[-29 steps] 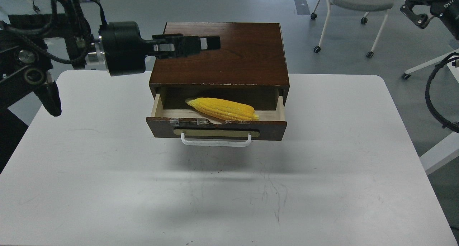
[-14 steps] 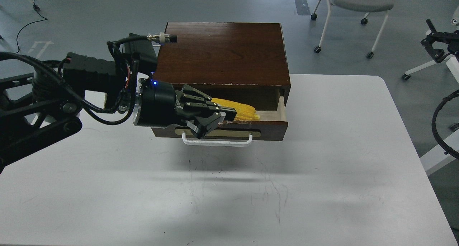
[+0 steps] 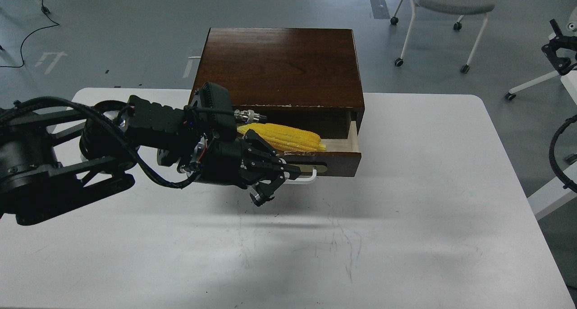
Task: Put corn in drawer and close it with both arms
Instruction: 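Bring the left hand to the front of the open drawer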
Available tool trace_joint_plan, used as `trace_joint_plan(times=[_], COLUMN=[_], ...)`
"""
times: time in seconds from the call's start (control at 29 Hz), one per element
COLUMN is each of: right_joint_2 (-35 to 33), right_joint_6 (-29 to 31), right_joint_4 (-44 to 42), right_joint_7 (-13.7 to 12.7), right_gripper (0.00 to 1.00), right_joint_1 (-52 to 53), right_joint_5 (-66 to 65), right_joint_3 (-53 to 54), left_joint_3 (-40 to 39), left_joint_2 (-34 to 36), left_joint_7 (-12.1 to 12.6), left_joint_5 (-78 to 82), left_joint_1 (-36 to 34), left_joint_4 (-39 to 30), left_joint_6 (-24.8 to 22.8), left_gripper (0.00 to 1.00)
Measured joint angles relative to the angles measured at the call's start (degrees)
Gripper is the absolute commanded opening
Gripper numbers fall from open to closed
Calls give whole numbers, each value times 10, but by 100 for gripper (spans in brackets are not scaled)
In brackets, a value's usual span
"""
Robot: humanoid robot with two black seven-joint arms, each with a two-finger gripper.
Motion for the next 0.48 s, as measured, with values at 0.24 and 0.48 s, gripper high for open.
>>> trace_joint_plan(times=[0.24, 0.48], right_joint_2=[-1, -5], right_joint_6=[-1, 1], right_joint_4=[0, -5], right_joint_7=[0, 0], right_gripper=[100, 100], right_joint_1=[1, 1], right_joint_5=[0, -1], right_joint_3=[0, 1], left_joint_3=[15, 36], left_joint_2=[-20, -19], left_joint_7=[17, 17], left_joint_5=[23, 59], left_joint_1=[1, -2], left_joint_4=[4, 9], left_joint_6=[0, 0], left_gripper=[0, 0])
